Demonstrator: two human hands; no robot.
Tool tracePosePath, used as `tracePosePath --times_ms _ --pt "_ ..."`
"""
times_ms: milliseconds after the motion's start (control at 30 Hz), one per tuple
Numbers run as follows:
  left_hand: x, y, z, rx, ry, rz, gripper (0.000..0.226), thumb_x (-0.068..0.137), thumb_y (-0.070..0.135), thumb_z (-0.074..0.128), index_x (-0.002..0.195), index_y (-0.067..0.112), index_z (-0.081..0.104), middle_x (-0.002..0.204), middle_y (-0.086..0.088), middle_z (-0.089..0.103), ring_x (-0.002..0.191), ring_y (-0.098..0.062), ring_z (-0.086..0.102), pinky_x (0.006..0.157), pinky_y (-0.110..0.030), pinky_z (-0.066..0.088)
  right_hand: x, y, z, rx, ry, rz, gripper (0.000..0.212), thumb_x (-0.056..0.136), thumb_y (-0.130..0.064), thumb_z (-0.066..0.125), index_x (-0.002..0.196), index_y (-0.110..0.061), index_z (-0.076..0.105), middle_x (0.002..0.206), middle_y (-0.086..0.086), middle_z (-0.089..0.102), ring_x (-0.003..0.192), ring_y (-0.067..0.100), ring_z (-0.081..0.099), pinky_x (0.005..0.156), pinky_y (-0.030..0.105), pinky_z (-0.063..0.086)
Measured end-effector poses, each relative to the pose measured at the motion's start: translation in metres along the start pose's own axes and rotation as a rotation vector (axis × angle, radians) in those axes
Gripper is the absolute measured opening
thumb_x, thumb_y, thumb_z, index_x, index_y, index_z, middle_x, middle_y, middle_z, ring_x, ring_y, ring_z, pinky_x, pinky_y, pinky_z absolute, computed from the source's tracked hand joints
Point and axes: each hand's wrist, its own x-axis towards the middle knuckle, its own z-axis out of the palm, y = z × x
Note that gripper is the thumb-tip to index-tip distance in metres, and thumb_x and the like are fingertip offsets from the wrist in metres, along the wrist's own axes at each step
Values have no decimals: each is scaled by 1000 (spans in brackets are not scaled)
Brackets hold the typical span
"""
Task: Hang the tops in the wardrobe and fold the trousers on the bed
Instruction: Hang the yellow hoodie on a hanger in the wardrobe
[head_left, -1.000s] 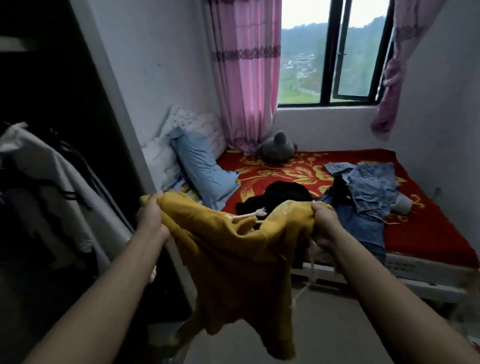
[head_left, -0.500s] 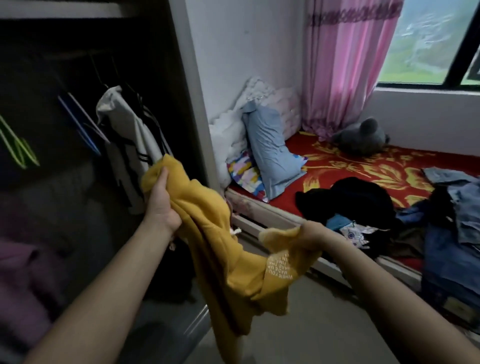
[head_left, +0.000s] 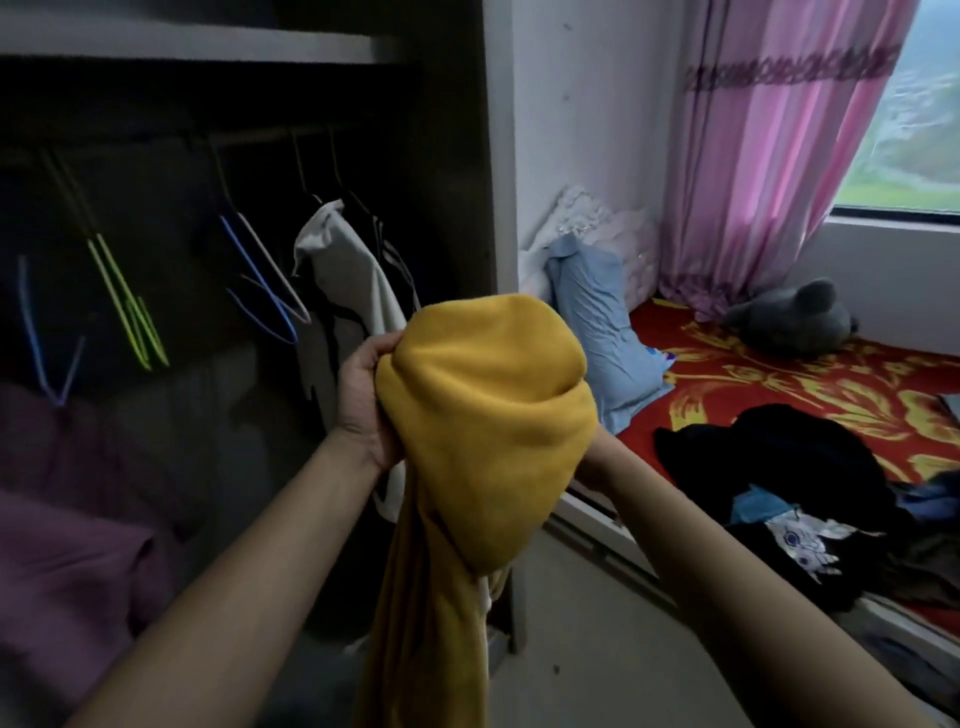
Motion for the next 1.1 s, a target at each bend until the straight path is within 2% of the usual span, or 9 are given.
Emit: tracePosePath --times_ms 100,167,267,400,567,667,733,833,1100 --pt "17 7 -43 54 150 -53 36 83 40 55 54 24 69 63 0 66 61 -18 68 60 -28 55 17 -26 21 121 153 -25 24 100 -4 53 78 -13 51 72 4 50 54 9 54 39 14 43" --pt "27 9 -69 152 219 -127 38 86 46 57 63 23 76 73 -5 72 67 -23 71 62 -31 55 24 -52 37 230 286 -182 16 95 -23 62 89 -13 51 81 2 53 65 11 56 49 15 46" --pt "40 -5 -102 480 276 -126 29 96 42 57 97 19 75 88 -6 75 79 -22 71 62 -30 55 38 -90 63 196 261 -404 44 81 -46 64 112 -17 54 105 0 60 84 7 64 65 18 54" --pt "36 -21 -134 784 429 52 25 101 42 47 99 22 62 95 -4 66 85 -17 62 65 -27 44 62 -116 93 256 254 -224 38 86 -28 64 117 -7 57 105 16 67 96 30 69 80 43 61" --pt "-4 -45 -153 851 138 -15 66 82 86 28 84 34 70 76 20 70 73 9 64 70 -11 50 79 -117 118 178 219 -179 14 88 -16 58 92 -25 47 96 8 60 88 22 62 66 32 54" --pt "-6 -62 -164 1140 72 -44 66 70 90 50 105 36 63 98 12 67 89 -5 65 83 -33 55 89 -112 124 170 211 -191 19 85 -19 61 96 -27 47 101 8 60 91 21 62 67 32 54" --pt "-1 -68 -173 1349 143 -11 35 84 66 58 91 32 62 88 9 62 79 -9 62 74 -38 55 97 -110 122 177 220 -196 21 83 -20 62 98 -26 48 100 7 60 91 21 62 68 34 55" --pt "2 -67 -183 1203 340 -37 32 101 31 48 74 16 57 72 -7 61 67 -23 63 67 -52 57 105 -103 109 163 256 -243 21 80 -23 63 96 -27 50 96 5 62 89 21 63 70 36 57" --pt "20 -29 -172 686 734 42 31 104 36 42 88 14 57 80 -8 60 77 -22 63 64 -31 48 125 -78 66 58 25 -324 39 73 -40 72 102 -36 46 100 -2 57 85 13 59 62 23 46"
